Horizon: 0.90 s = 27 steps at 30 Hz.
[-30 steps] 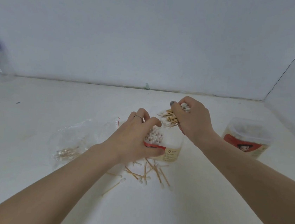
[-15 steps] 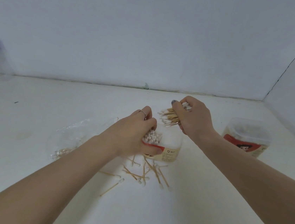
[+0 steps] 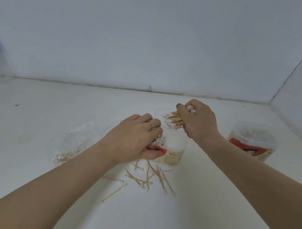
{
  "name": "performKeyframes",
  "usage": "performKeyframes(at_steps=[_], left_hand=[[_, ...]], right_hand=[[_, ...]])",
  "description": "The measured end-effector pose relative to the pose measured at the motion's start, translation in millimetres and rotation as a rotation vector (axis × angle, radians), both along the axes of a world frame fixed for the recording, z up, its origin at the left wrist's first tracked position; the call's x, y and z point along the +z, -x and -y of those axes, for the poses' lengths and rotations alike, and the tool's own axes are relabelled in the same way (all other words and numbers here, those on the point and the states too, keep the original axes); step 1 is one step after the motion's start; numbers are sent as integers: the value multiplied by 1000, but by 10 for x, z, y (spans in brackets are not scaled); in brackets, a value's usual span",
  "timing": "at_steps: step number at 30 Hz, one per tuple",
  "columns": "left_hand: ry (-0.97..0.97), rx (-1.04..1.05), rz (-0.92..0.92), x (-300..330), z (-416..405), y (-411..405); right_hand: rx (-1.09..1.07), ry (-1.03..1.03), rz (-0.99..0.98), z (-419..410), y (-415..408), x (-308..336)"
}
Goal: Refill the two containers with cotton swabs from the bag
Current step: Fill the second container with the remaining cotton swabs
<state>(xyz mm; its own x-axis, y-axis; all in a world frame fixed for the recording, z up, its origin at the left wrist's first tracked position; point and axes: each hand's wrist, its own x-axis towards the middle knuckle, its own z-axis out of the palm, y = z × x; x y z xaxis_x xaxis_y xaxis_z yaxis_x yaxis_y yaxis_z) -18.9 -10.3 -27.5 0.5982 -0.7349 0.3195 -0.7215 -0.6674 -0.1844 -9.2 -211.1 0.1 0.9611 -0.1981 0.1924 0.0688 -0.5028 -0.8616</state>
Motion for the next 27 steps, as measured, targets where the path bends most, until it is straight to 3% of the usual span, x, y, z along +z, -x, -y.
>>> performKeyframes(at_steps=[10,22,27], left_hand=[[141,81,-451,4,56,18],[-155,63,-247,128,69,-4],[-188,41,-245,149,67,-31]], right_hand=[[17,49,13,-43,-43,16],[56,150,37,-120,-65,28],[51,153,44,-112,-77,29]])
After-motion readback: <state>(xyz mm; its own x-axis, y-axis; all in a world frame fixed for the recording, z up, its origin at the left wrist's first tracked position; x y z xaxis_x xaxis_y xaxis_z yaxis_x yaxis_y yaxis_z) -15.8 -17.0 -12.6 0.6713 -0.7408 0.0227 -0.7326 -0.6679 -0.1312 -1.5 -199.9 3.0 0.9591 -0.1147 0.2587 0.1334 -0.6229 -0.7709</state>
